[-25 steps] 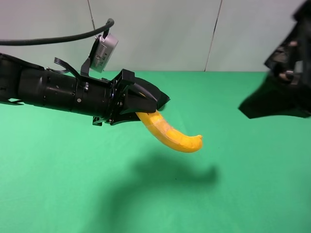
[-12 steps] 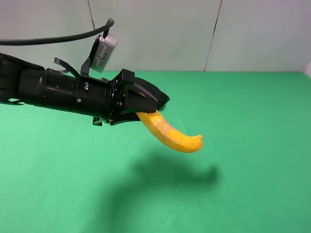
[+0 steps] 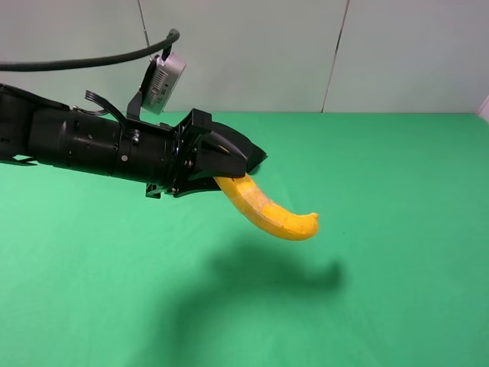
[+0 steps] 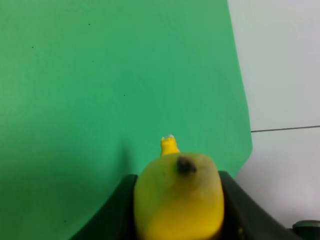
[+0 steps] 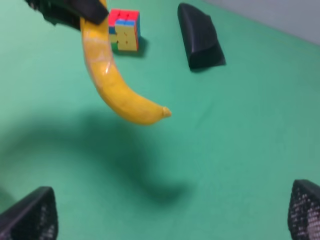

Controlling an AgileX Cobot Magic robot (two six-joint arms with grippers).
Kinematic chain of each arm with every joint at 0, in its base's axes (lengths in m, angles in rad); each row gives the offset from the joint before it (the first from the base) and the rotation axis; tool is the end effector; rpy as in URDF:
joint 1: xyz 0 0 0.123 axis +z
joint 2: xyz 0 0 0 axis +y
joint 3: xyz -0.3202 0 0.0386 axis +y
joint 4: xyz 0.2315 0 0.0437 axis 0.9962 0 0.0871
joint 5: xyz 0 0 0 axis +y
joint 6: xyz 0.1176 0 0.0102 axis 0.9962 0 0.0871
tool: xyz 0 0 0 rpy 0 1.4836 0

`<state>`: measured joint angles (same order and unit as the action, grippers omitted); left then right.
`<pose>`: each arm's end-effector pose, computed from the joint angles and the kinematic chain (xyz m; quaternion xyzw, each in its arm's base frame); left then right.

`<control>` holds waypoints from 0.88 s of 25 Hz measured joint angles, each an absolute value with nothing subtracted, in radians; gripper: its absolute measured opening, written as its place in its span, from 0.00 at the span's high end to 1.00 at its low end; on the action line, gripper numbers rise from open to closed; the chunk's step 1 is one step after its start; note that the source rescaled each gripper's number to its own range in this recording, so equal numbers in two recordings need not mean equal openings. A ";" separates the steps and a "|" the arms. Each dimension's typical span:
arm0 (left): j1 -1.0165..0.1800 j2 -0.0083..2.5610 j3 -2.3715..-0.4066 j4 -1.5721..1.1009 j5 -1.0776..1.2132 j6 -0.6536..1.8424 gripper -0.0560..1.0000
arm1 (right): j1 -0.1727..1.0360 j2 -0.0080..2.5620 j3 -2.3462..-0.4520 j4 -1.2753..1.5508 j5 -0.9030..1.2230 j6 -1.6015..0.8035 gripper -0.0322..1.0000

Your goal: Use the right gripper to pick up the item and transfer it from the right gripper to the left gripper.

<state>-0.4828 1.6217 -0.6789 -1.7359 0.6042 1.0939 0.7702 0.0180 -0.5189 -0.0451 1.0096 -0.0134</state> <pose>0.2334 -0.1971 0.2131 0.0327 0.8826 -0.4352 0.1749 -0.0182 -0.0240 0.2686 -0.3202 0.7757 0.1798 0.5133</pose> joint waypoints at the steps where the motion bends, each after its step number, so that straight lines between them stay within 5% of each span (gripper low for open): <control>1: -0.483 1.622 -0.679 -1.736 0.604 1.094 0.95 | 0.770 0.004 -0.506 -0.045 1.011 -0.013 0.00; 17: -0.483 1.622 -0.679 -1.736 0.602 1.094 0.95 | 0.765 -0.005 -0.488 -0.044 1.011 -0.006 0.00; 22: -0.483 1.622 -0.679 -1.736 0.596 1.094 0.95 | 0.648 -0.005 -0.488 -0.043 1.011 -0.006 0.00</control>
<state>-0.4828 1.6217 -0.6789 -1.7359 0.5959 1.0939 0.6481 -0.0051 -0.4876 -0.0432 1.0109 -0.0062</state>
